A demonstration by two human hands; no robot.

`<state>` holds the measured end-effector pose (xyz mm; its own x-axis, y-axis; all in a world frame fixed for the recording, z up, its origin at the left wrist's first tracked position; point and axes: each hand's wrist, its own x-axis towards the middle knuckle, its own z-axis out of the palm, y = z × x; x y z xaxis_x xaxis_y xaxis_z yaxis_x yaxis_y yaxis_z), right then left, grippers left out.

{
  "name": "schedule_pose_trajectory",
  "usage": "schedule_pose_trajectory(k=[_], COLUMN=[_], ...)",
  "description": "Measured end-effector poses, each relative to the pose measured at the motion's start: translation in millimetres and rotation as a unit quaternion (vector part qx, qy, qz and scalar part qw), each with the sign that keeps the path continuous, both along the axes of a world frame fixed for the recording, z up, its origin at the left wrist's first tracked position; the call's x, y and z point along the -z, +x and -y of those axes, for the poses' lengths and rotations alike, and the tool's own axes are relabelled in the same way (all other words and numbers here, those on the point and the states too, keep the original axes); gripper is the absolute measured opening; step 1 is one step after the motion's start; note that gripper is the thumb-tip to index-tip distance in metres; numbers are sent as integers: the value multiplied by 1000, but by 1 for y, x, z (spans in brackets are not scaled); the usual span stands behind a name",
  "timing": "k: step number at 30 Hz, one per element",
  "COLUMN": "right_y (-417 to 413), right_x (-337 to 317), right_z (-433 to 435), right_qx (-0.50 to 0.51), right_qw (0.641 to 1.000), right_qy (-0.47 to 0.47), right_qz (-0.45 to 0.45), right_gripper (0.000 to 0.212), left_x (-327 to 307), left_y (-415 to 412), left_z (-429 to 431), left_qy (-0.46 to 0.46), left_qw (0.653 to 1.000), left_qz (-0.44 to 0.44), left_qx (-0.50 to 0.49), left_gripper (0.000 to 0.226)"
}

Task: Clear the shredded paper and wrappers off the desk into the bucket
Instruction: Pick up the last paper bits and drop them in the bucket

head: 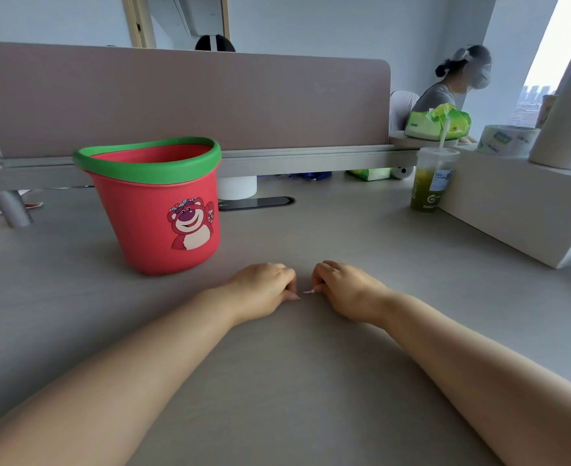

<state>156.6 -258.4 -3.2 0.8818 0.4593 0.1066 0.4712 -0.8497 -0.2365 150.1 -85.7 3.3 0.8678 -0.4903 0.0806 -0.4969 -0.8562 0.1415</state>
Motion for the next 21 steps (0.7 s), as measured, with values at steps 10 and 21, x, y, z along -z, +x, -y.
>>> schedule_pose_trajectory(k=[10,21], right_y=[5,52], right_x=[-24,-151], right_z=[-4,-138], right_qx=[-12,-121], right_qw=[988,931], right_qy=[153,293], right_qz=[21,180], right_gripper=[18,14], left_x=[-35,-149], left_y=[3,9], left_z=[-29,-117], left_qy=[-176,-209], left_qw=[982,893], left_qz=[66,341], left_qx=[-33,-205], left_gripper=[8,12])
